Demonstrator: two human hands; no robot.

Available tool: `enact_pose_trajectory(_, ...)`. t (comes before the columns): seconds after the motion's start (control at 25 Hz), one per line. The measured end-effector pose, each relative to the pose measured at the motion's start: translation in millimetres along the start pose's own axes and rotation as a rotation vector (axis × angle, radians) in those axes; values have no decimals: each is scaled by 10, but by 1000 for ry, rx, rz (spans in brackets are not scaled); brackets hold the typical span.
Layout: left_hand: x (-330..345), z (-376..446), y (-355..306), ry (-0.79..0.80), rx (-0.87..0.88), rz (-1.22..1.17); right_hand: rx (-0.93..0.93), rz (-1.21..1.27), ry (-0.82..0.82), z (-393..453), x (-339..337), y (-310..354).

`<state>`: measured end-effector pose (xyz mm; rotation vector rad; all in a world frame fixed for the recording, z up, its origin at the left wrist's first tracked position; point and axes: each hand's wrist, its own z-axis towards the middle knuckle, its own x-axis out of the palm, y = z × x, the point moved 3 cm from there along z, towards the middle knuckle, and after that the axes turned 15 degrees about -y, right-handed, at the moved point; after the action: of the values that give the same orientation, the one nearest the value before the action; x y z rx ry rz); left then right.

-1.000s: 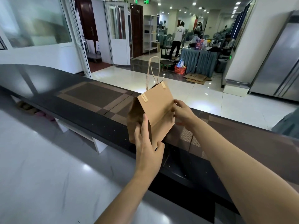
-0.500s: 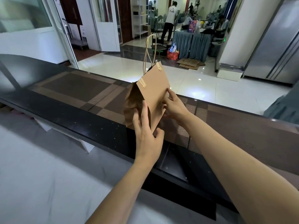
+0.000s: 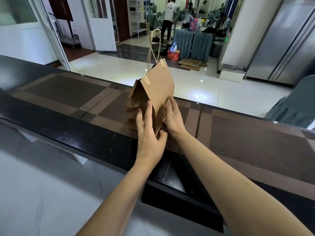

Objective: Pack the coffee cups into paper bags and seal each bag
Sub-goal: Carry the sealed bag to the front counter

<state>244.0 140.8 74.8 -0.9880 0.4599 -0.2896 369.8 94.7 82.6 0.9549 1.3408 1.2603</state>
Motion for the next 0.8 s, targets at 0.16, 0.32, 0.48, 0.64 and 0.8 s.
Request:
enact_pose_trajectory(0.16,72,-7,-18,27,-6,-28,-24,-20,-21,3,-2,9)
enact_pose_trajectory(0.32,96,-32,4,30,8,-18,2,-7,-21,-39,-1,-13)
enact_pose_trajectory(0.48,71,-13,-13,31,-15,-28,-13,-26,-21,-66,40,-10)
enact_pose_trajectory(0.64,31,19,-16,15,-29,-14,-20,-34,-33,-115,77,7)
enact_pose_trajectory(0.8,15,14,-16,29,-32,-31,-9,-45,-36,-112,41,-11)
